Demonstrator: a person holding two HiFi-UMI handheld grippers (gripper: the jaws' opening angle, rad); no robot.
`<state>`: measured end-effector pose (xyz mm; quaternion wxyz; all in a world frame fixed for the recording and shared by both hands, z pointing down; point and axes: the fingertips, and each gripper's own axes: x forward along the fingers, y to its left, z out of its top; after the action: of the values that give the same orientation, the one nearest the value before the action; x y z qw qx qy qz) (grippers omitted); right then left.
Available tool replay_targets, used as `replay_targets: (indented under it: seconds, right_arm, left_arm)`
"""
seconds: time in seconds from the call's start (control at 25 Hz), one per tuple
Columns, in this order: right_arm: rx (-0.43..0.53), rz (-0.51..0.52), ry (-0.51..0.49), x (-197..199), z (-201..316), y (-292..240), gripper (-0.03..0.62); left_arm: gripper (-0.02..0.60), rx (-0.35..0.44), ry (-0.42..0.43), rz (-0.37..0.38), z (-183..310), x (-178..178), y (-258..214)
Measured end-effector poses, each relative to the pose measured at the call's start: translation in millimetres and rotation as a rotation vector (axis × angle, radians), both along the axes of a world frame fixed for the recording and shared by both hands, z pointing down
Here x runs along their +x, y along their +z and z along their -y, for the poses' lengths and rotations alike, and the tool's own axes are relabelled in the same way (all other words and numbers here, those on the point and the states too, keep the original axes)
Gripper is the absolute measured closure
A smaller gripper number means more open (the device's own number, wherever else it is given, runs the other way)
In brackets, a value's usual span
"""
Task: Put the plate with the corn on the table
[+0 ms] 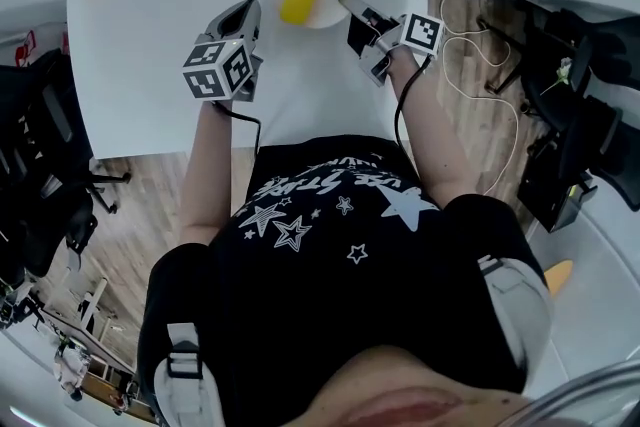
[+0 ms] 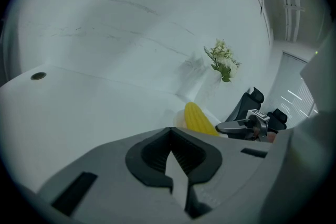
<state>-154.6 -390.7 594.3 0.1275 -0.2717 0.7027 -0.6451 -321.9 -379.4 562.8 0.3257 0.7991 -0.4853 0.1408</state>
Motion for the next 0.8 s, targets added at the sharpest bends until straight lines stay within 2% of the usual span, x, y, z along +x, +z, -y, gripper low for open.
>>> replay_targets:
  seconds: [0.8]
  right_arm:
    - [-0.063, -0.057, 0.075, -1.4, 18.0, 14.7, 0.562]
  left_arm:
    - [0.575, -0.033, -0.016, 0.000, 0.4, -10.1, 18.3]
